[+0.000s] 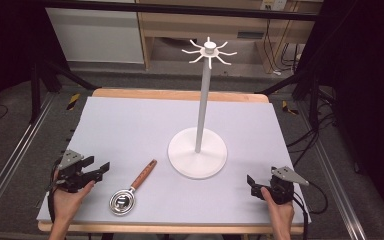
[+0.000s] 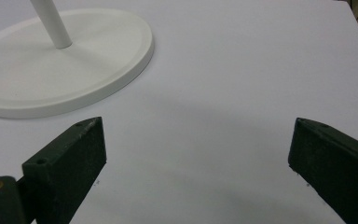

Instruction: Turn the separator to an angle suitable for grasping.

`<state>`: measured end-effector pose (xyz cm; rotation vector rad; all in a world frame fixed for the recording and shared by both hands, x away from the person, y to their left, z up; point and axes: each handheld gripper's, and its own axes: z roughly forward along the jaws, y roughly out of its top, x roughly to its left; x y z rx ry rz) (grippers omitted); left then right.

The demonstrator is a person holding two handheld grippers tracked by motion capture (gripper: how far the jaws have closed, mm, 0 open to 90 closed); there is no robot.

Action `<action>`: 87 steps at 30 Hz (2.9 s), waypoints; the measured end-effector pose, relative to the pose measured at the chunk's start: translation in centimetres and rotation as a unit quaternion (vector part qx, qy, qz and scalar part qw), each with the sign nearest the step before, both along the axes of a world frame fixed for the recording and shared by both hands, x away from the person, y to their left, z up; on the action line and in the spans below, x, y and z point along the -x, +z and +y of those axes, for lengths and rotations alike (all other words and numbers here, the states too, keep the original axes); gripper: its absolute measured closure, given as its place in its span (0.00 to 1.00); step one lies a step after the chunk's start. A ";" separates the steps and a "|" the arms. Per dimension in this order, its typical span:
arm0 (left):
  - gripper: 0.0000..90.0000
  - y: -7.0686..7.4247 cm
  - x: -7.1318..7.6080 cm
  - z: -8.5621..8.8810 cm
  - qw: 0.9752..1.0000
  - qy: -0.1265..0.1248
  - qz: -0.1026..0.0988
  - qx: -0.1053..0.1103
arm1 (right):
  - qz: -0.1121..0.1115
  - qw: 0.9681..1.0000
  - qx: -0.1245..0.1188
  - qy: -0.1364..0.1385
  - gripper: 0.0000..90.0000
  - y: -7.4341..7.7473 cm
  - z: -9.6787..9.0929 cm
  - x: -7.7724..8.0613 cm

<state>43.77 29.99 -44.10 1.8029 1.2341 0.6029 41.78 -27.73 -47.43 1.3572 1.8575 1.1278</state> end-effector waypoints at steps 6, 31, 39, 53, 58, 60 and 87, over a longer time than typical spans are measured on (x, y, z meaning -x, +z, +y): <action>0.37 0.7 0.5 -1.0 1.000 -0.018 -0.004 -0.005 | 0.001 1.000 -0.001 0.003 0.05 -0.1 0.0 0.1; 0.43 2.0 1.0 -5.3 0.994 -0.098 0.010 -0.045 | 0.008 1.000 0.010 0.010 0.05 0.1 0.2 0.0; 0.43 2.4 0.8 -6.3 0.992 -0.113 0.013 -0.055 | 0.012 1.000 0.008 0.012 0.05 0.1 0.3 0.0; 0.44 3.0 0.0 -7.9 0.988 -0.133 0.027 -0.073 | 0.016 1.000 0.010 0.010 0.05 0.2 0.3 0.1; 0.45 2.9 -0.4 -8.0 0.987 -0.134 0.038 -0.079 | 0.017 1.000 0.010 0.010 0.05 0.2 0.3 0.1; 0.46 2.7 -0.7 -8.3 0.986 -0.137 0.047 -0.086 | 0.017 1.000 0.014 0.012 0.06 0.1 0.4 0.0; 0.59 0.1 -2.4 -11.4 0.971 -0.153 0.125 -0.133 | 0.025 0.999 0.013 0.019 0.06 0.0 0.4 -0.1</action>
